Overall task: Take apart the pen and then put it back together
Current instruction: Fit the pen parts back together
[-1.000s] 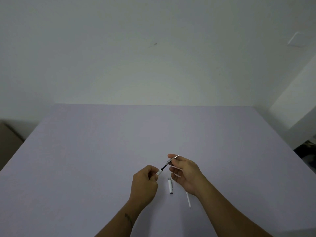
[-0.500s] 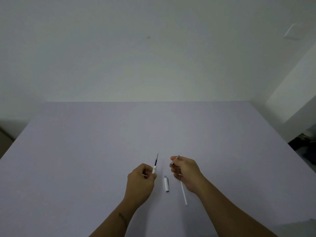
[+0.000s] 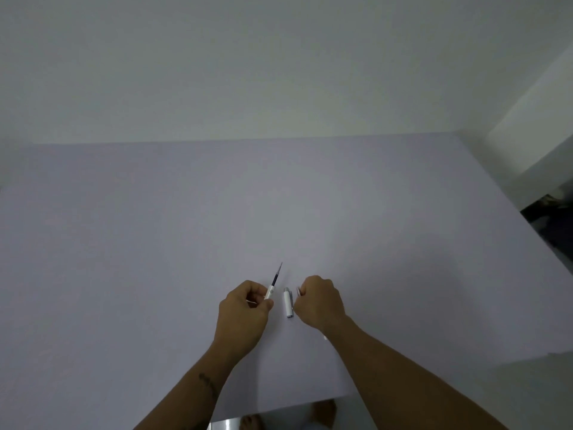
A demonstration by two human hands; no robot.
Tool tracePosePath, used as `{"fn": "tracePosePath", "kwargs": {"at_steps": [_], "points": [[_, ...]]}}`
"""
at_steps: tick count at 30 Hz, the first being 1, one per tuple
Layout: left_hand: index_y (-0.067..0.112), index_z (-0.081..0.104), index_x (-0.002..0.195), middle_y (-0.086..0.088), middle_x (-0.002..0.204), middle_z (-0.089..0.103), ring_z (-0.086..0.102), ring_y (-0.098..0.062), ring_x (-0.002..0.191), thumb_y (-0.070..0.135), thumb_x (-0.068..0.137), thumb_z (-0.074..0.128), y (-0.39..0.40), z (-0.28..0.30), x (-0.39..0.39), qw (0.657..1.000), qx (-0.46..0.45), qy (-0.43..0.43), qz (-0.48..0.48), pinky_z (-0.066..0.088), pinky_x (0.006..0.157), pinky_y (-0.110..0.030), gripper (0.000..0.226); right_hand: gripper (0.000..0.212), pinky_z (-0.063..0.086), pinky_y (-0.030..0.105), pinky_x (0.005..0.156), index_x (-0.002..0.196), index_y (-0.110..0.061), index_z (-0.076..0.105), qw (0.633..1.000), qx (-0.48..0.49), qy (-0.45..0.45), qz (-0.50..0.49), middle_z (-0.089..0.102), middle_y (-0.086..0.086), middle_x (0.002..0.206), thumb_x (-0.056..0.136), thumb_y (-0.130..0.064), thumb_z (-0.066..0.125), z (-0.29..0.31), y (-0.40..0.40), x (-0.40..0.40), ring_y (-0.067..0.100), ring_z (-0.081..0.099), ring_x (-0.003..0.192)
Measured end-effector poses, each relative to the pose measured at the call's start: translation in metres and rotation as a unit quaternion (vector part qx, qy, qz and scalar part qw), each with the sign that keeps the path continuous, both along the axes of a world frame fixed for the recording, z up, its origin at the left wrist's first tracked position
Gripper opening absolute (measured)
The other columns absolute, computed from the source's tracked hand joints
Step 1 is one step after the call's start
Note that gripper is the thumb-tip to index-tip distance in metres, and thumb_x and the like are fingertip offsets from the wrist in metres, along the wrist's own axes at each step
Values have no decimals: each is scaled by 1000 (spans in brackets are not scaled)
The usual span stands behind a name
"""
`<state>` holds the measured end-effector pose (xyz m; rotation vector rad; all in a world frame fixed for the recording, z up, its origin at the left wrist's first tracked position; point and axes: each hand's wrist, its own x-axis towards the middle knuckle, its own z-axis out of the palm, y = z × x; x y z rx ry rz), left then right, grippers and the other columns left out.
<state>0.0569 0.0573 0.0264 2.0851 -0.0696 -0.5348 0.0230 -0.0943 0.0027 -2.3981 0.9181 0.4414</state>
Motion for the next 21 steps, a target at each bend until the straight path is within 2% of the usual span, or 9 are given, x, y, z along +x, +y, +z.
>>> {"fn": "tracePosePath", "kwargs": {"at_steps": [2,5,9,11,14,18,21], "points": [[15,66,85,-1,77,68,57,-11,63,12,85,68,0,-3,-1,1000,3,7,3,43,56,-18,3,23,41,28,59,65,-15,44,1000,-10,0,6,46,1,69,82,-11,60,-2,2,0,27,52,67],[15,66,86,-1,78,68,58,-12,64,13,86,68,0,-6,-1,1000,9,14,8,43,57,-18,3,28,38,28,61,68,-16,40,1000,-15,-4,18,59,9,87,82,-14,64,-3,4,2,25,51,72],[14,66,86,-1,78,68,58,-12,64,13,86,68,1,-7,-2,1000,14,17,13,42,57,-17,2,11,41,28,64,86,-11,53,1000,-9,-22,8,59,9,91,84,-18,61,-2,0,4,25,54,76],[14,66,86,-2,78,68,57,-11,63,12,86,67,0,-6,-3,1000,12,19,16,42,56,-17,2,14,46,28,68,96,-11,61,998,11,-51,-17,64,6,96,86,-21,60,-3,-3,3,25,61,83],[14,66,85,-2,78,68,56,-12,63,12,86,67,-5,-5,-4,1000,5,18,11,44,56,-18,3,19,52,28,74,102,-16,70,981,133,-119,-75,71,1,97,85,-21,62,4,-7,2,18,66,85],[14,66,84,-4,79,68,57,-13,65,9,86,67,-17,-2,-5,1000,-4,13,-9,45,57,-19,5,13,47,27,62,91,-12,77,901,371,-140,-177,67,1,75,88,-13,64,23,-10,3,14,57,65],[13,66,83,-2,79,68,58,-13,66,8,86,67,-26,1,-7,1000,-6,5,-30,44,58,-17,6,12,47,27,57,87,-7,75,878,406,-141,-211,66,5,76,87,-15,66,30,-16,1,15,56,64]]}}
